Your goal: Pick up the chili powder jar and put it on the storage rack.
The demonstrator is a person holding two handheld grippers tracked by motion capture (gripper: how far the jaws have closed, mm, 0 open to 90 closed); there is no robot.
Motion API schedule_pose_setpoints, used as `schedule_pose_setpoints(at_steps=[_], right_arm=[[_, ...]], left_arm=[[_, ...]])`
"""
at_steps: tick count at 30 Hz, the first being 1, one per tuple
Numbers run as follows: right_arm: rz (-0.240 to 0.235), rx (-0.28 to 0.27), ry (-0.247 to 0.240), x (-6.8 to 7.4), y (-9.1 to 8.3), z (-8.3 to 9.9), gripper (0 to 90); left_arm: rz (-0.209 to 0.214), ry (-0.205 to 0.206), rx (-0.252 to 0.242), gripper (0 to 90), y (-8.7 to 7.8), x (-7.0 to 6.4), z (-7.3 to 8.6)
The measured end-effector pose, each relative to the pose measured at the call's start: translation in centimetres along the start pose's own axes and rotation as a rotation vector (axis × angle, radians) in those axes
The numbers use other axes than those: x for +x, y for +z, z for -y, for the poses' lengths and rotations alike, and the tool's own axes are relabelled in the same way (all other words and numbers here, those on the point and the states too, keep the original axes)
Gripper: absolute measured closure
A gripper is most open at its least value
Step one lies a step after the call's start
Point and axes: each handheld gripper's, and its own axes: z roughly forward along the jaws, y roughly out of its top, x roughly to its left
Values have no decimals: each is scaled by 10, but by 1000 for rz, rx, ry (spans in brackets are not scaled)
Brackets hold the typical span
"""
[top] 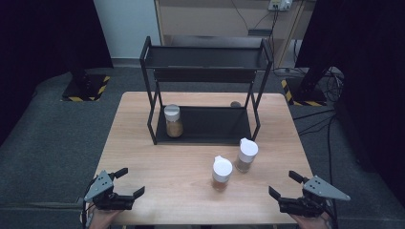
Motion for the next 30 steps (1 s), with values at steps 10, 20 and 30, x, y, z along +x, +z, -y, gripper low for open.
schedule_pose_setpoints(at_steps=[10, 20, 30], right_arm=[[-48, 9, -35, 11, 11, -24, 63], [-115, 25, -60, 20, 32, -46, 59], [-182, 65, -73, 31, 65, -60, 58]], left_arm=[[1, 3, 5, 15, 0, 0, -1], [2, 0, 5, 15, -1, 0, -1], [5, 0, 8, 15, -1, 0, -1]])
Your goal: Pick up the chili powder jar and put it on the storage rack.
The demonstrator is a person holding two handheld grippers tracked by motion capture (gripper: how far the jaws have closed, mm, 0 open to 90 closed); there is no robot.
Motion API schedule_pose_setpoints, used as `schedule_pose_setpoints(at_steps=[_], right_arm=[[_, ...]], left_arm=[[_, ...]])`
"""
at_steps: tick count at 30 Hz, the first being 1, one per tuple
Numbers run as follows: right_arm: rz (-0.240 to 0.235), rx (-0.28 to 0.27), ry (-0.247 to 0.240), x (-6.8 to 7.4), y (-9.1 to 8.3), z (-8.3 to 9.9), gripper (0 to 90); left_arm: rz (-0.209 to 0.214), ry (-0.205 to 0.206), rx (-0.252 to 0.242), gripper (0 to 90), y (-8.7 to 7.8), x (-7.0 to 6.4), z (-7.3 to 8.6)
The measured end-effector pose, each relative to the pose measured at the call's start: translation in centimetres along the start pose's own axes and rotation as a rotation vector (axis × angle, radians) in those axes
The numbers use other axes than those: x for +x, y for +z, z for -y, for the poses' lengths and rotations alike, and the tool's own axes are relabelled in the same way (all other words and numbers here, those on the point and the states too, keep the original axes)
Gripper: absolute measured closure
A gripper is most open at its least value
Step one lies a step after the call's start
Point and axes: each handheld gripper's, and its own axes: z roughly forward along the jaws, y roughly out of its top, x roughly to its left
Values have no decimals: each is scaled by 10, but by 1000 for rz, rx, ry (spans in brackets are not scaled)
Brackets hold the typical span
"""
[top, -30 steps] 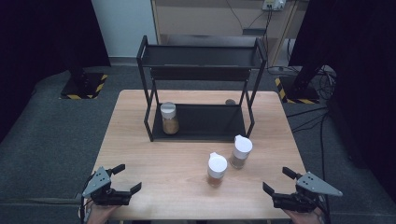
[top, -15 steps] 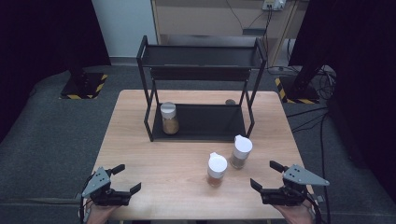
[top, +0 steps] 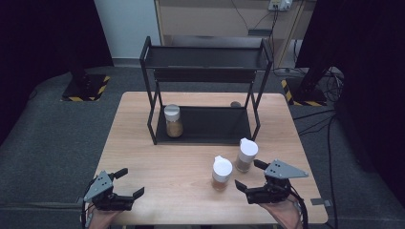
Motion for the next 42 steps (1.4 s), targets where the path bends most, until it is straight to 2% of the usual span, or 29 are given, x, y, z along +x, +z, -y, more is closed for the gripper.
schedule_pose_setpoints(at_steps=[13, 15, 18, 24, 29, 34, 37, 42], right_arm=[[-42, 50, -5, 3, 38, -16, 59], [-38, 61, -19, 6, 45, -20, 61], [-36, 78, -14, 7, 54, -24, 63], [-10, 116, -24, 12, 72, -28, 74], [2, 142, -8, 12, 85, -26, 92], [26, 172, -4, 14, 95, -24, 152], [42, 177, -13, 16, 98, -21, 184], [52, 173, 9, 16, 102, -15, 247]], left_arm=[[2, 0, 3, 15, 0, 0, 0], [3, -1, 3, 15, 0, 0, 0], [4, -2, 5, 15, 0, 0, 0], [4, -2, 2, 15, 0, 0, 0], [3, -2, 2, 15, 0, 0, 0], [2, -4, 1, 15, 0, 0, 0], [2, -1, 3, 15, 0, 0, 0], [2, -4, 1, 14, -1, 0, 0]])
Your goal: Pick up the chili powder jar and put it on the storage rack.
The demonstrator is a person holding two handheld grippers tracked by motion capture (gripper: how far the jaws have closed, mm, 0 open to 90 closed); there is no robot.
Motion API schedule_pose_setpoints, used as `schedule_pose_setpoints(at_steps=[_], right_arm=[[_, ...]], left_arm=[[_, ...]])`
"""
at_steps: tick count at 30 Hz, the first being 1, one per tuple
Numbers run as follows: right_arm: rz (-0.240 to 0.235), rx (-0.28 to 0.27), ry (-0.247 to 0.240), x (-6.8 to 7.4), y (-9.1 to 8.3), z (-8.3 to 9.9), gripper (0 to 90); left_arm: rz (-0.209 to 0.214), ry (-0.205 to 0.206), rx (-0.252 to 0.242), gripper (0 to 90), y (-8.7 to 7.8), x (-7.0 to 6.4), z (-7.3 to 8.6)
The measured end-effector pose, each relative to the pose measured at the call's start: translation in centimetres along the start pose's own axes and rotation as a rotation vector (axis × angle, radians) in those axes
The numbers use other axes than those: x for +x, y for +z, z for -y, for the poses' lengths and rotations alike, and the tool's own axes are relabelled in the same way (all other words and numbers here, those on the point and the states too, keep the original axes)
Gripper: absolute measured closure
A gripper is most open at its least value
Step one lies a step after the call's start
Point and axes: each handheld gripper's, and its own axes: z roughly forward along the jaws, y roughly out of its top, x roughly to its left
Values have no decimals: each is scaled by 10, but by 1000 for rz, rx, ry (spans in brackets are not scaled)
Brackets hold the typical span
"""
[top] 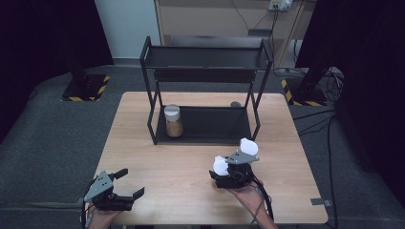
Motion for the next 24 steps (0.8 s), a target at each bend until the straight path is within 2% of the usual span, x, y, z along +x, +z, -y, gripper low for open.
schedule_pose_setpoints(at_steps=[2, 7, 13, 18, 24], right_arm=[[7, -13, 1, 2, 0, 3, 298], [40, -29, -20, 12, 0, 7, 308], [50, -28, -33, 16, 1, 6, 310], [33, -33, -44, 14, -3, 2, 311], [-2, -39, -54, 7, -10, -11, 311]], left_arm=[[0, 1, 1, 15, 0, 0, 0], [0, 2, 2, 15, 0, 0, 0], [2, 2, 2, 15, 1, 0, 0], [5, 1, 3, 15, 1, 0, 0], [6, 2, 4, 15, 1, 0, 0]])
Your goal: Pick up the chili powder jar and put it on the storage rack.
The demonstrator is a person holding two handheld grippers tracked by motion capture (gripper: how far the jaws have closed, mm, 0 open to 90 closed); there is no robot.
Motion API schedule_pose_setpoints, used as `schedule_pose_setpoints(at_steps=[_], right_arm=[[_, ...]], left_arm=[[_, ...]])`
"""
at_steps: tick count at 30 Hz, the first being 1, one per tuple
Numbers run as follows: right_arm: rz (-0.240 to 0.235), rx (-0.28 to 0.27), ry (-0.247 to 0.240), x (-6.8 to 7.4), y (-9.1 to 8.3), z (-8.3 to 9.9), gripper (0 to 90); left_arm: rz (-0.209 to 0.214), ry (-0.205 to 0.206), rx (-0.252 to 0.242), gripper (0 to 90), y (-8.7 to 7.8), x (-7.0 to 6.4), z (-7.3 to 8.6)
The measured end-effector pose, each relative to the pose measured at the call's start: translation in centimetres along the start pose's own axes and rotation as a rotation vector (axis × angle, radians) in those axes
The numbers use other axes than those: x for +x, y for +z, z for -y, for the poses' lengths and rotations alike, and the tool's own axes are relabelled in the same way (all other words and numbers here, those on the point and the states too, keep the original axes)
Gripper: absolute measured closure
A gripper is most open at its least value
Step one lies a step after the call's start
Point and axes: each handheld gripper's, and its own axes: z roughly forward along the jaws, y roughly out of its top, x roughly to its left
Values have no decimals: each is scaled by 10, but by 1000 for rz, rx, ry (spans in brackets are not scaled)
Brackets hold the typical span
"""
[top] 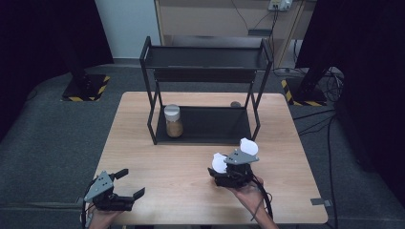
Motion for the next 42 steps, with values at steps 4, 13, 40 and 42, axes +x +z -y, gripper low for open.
schedule_pose_setpoints(at_steps=[4, 13, 40, 42], right_arm=[[-11, -4, -16, -3, -3, -11, 311], [-28, -9, -48, -7, -1, -36, 311], [18, -30, -56, -16, 38, -116, 311], [24, -26, -52, -17, 43, -120, 311]], left_arm=[[2, 2, 1, 15, 0, 0, 0], [2, 1, 2, 15, 0, 0, 0], [8, 4, 8, 15, 1, 0, -1], [8, 4, 8, 15, 1, 0, -1]])
